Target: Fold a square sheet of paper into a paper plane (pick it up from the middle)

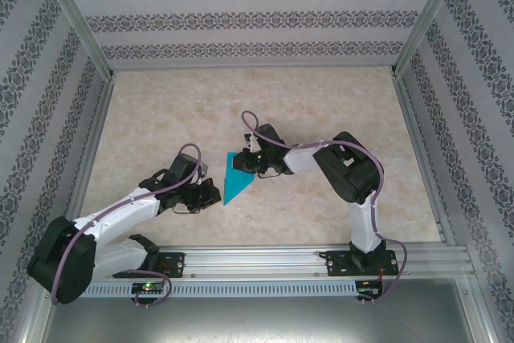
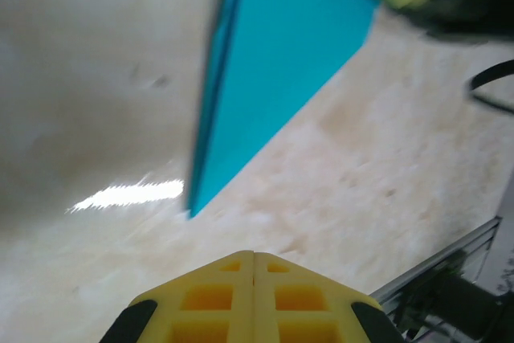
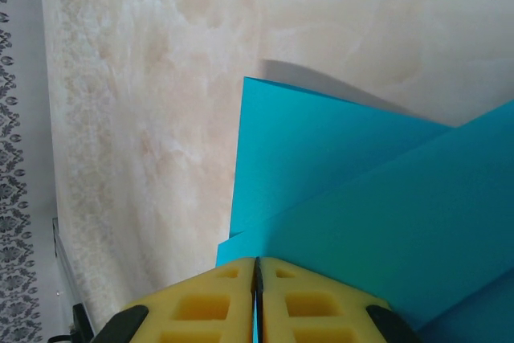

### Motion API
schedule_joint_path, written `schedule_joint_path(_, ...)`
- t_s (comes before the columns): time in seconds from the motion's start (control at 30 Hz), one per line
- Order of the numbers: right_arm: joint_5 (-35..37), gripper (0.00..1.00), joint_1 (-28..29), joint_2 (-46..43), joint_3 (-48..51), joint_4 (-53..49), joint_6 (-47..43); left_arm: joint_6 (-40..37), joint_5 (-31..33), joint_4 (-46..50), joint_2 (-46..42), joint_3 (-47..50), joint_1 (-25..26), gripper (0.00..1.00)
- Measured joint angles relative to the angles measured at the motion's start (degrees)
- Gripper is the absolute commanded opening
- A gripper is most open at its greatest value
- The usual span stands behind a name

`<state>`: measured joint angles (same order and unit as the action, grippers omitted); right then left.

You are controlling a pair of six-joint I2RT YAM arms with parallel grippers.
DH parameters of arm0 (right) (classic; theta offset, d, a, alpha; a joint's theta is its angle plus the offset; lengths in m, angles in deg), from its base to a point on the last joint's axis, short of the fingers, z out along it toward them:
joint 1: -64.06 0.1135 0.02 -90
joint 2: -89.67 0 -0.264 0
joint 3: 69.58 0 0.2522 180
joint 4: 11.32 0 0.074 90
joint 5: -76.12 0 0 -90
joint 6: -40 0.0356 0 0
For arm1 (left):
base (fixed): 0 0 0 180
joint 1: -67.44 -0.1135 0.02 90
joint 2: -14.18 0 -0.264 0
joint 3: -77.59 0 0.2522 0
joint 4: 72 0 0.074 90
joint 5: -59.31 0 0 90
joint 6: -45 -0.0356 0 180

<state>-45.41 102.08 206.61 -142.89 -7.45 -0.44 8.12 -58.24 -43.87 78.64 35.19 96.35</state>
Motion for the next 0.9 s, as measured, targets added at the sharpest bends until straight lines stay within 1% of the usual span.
schedule_joint_path(0.1,0.0,0.11,0.0,0.0,0.0,0.0,0.0,0.8,1.1,-3.8,3.2,-1.4,0.0,0.03)
schedule_joint_path(0.27,0.0,0.11,0.0,0.0,0.0,0.0,0.0,2.6,1.9,-12.5,13.2,-2.4,0.0,0.04)
schedule_joint_path(0.47,0.0,0.11,0.0,0.0,0.0,0.0,0.0,3.5,1.9,-20.2,21.1,-3.8,0.0,0.06)
schedule_joint_path(0.67,0.0,0.11,0.0,0.0,0.0,0.0,0.2,3.5,3.0,-21.2,25.8,-5.6,0.0,0.05)
schedule_joint_path(0.8,0.1,0.11,0.0,-0.1,0.0,-0.1,0.2,3.5,2.8,-21.1,26.4,-5.8,0.0,0.02)
schedule_joint_path(0.9,0.6,0.11,0.0,-0.9,0.0,-1.7,0.0,3.5,2.6,-22.9,26.4,-4.7,0.0,0.02)
